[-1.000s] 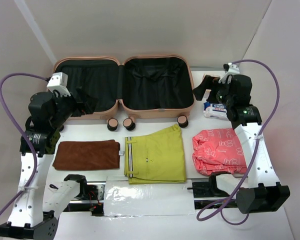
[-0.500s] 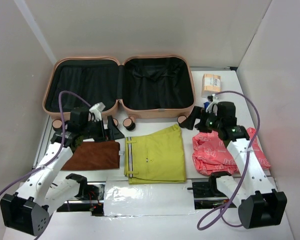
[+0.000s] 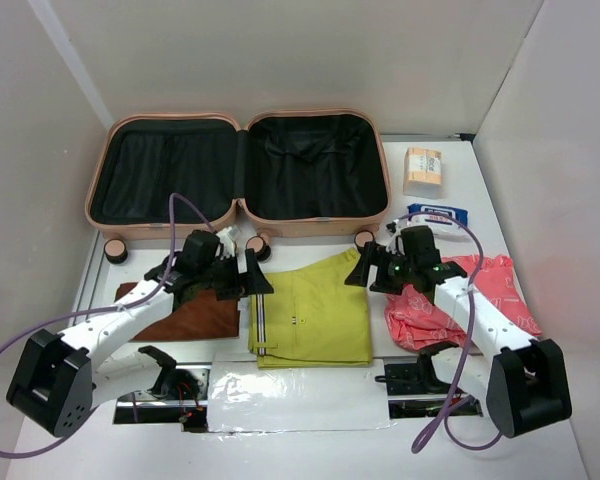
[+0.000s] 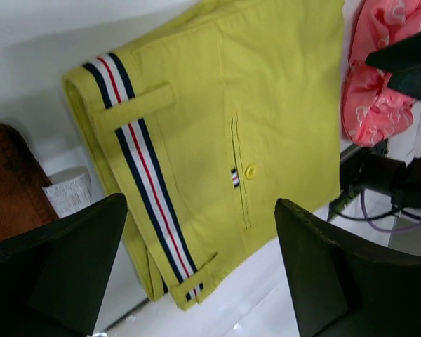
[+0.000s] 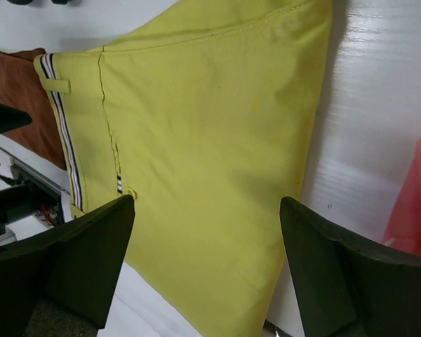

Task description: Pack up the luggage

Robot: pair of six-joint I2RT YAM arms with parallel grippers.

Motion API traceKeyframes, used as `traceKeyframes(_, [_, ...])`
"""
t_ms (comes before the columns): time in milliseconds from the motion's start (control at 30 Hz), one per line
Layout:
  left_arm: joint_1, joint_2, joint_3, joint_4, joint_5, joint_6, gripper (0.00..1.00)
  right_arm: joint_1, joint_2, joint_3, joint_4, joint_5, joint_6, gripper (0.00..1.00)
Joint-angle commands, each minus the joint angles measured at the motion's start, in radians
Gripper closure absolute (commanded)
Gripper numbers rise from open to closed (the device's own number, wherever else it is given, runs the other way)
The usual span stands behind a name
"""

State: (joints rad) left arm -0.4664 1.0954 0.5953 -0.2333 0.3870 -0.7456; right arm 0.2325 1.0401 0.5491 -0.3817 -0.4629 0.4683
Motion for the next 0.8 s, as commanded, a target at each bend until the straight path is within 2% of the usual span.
traceKeyframes(0, [-0.017, 0.018, -0.032, 0.123, -0.063, -0.032, 0.00, 0.045, 0.026, -0.017, 0.090, 0.061, 0.016, 0.09])
traceKeyframes(233, [-0.017, 0.083, -0.068, 0.198, -0.063, -0.052, 0.00, 0.079, 0.015, -0.109, 0.150, 0.107, 0.055, 0.12])
traceKeyframes(467, [-0.037, 0.083, -0.104, 0.198, -0.126, -0.064, 0.00, 0.120, 0.054, -0.153, 0.201, 0.125, 0.064, 0.16])
traceKeyframes(600, [-0.037, 0.092, -0.155, 0.241, -0.148, -0.089, 0.00, 0.139, 0.095, -0.164, 0.239, 0.135, 0.064, 0.22])
traceKeyframes(767, [-0.061, 0.112, -0.164, 0.262, -0.158, -0.109, 0.02, 0.151, 0.117, -0.196, 0.257, 0.158, 0.073, 0.35])
